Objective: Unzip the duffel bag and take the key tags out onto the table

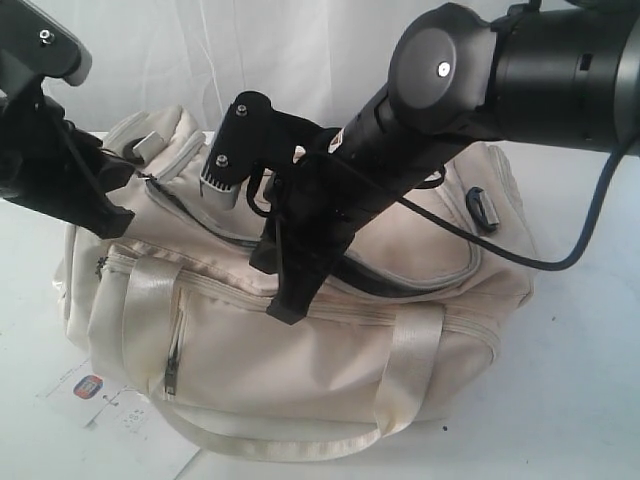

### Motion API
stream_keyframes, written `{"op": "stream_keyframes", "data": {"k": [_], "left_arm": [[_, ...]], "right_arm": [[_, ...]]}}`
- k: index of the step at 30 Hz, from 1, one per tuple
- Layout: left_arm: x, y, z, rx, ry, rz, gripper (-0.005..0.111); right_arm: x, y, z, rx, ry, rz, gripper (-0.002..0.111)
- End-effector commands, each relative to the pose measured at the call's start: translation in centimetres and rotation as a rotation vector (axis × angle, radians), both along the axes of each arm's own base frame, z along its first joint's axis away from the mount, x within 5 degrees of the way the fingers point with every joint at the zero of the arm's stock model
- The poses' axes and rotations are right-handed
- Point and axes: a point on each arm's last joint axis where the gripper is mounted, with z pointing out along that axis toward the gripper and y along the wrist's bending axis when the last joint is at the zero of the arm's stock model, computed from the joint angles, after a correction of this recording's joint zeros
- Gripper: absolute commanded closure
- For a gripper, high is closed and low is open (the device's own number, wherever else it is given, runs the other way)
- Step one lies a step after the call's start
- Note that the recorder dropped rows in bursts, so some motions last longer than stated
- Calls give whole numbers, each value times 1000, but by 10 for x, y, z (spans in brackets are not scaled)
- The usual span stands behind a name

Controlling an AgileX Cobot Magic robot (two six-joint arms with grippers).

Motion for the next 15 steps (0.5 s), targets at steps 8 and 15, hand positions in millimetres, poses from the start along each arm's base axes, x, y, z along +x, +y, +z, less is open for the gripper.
{"op": "stream_keyframes", "data": {"k": [8, 15], "left_arm": [[31, 9, 0, -39, -37, 81, 107], [26, 9, -2, -50, 27, 106, 107]], "right_arm": [[-6, -9, -6, -91, 67, 40, 108], [-2, -3, -1, 0, 44, -10, 103]]}}
